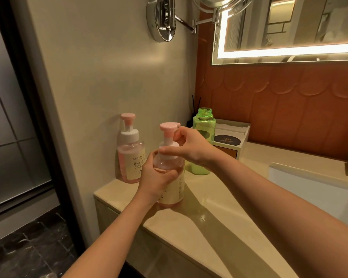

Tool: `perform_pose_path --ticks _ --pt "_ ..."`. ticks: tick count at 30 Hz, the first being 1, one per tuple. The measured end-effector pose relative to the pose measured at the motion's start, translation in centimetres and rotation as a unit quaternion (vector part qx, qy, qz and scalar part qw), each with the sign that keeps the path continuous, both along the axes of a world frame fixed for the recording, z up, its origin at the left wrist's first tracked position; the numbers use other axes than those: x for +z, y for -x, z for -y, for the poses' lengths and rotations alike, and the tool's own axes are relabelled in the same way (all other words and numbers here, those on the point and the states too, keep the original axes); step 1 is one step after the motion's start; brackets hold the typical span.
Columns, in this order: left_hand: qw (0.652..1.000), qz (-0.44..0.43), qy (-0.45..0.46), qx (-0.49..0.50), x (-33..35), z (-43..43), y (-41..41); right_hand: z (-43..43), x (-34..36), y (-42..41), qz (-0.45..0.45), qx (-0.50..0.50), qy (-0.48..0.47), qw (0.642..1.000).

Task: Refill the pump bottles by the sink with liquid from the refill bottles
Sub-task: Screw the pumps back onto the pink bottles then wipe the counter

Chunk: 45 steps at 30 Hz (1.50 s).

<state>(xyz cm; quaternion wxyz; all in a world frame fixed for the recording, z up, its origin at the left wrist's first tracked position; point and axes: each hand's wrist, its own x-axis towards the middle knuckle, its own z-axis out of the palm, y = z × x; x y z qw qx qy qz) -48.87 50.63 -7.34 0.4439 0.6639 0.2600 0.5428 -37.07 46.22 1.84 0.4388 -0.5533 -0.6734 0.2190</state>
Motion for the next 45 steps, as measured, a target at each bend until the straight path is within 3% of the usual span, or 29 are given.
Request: perform_pose_path --ticks 8,13,18,25,30,33,39,45 --pt "1.0 -0.005 -0.001 -0.013 0.0 -0.1 0.1 -1.2 -0.9 1.5 -0.031 0.055 0.053 0.997" --pt "0.998 -0.027 0.006 -0.059 0.6 0.0 0.6 -0.3 0.3 -0.3 -0.026 0.133 0.146 0.98" --pt "0.994 -0.04 0.027 -0.093 0.9 -0.3 0.8 0.2 0.4 -0.2 0.025 0.105 0.073 0.992" --pt "0.996 -0.013 0.041 -0.077 0.6 -0.2 0.4 -0.1 -0.5 1.3 0.147 -0.061 -0.03 0.987" --pt "0.991 -0.042 0.022 -0.126 0.9 -0.3 1.3 -0.4 0.8 -0.3 0.072 0.121 0.098 0.985" --pt "0.985 -0.074 0.027 -0.152 1.0 -0.5 1.6 -0.9 0.6 -0.8 0.017 0.158 0.125 0.979" --pt "0.982 -0.085 0.041 -0.166 1.2 -0.7 1.6 -1.3 -1.1 -0.2 -0.083 0.147 0.064 0.984" --pt "0.989 -0.067 0.036 -0.13 1.0 -0.3 1.1 -0.7 -1.9 0.8 -0.108 0.071 0.025 0.991"
